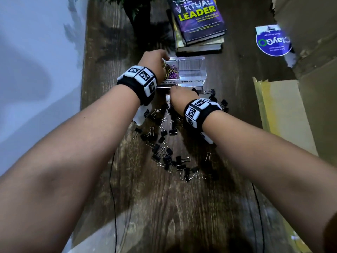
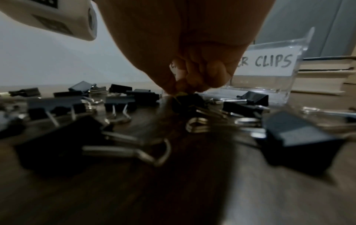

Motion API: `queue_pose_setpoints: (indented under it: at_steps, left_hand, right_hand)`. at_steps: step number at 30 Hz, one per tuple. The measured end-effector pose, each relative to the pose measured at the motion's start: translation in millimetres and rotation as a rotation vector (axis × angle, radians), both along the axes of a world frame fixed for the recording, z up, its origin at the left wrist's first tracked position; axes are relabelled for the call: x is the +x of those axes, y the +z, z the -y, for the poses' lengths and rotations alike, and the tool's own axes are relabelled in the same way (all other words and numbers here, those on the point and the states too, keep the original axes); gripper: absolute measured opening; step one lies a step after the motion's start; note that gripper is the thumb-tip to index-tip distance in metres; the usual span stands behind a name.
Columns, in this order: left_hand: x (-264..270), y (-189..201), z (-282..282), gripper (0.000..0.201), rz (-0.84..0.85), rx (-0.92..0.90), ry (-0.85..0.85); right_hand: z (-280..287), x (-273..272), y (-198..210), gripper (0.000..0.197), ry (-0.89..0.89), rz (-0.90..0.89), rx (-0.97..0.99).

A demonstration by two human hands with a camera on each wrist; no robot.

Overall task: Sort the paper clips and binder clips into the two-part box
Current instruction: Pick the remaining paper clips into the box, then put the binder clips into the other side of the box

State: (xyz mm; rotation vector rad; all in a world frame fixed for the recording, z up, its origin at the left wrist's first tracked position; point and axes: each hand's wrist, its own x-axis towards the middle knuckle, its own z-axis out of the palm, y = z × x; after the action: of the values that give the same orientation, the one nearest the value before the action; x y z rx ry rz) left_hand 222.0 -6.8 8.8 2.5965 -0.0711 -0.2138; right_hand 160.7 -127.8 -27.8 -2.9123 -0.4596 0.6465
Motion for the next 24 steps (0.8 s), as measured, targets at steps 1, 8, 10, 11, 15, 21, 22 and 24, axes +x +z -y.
queue_pose_setpoints:
  at_steps: [1, 8, 10, 11, 15, 21, 22, 24]
  left_hand:
    - [-4.6, -1.1, -1.2, 0.037, 0.007, -0.035, 0.032]
    - [-68.1, -5.8, -21.8, 0.027, 0.026, -0.241, 0.261]
    - [-97.0, -12.0, -28.0, 0.02, -0.063, -0.212, 0.257]
    - [-111.9, -15.8, -30.7, 0.018, -0.095, -0.197, 0.255]
    - [-165.0, -29.3, -35.7, 0.01, -0.228, -0.143, 0.229]
    - [-198.2, -43.5, -25.5, 0.02, -0.244, 0.033, 0.108]
    - [-199.1, -45.0, -22.6, 0.025, -0.229, 0.057, 0.1]
    - [-198.8, -47.8, -17.3, 0.031, -0.197, 0.089, 0.077]
  right_hand:
    - [1.6, -1.3, 0.0, 0.029, -0.012, -0.021, 0.023]
    - [1.5, 27.1, 40.2, 0.016, -0.274, 0.089, 0.498]
    - [-2.1, 42.0, 46.6, 0.014, -0.271, 0.182, 0.517]
    - [-4.4, 47.4, 46.4, 0.013, -0.261, 0.207, 0.509]
    - [-13.0, 58.3, 34.5, 0.01, -0.203, 0.181, 0.37]
    - [-6.0, 46.7, 27.5, 0.016, -0.248, 0.224, 0.427]
    - [-3.8, 37.8, 30.4, 0.014, -0.264, 0.233, 0.448]
    - [0.9, 12.8, 33.9, 0.011, -0.253, 0.182, 0.461]
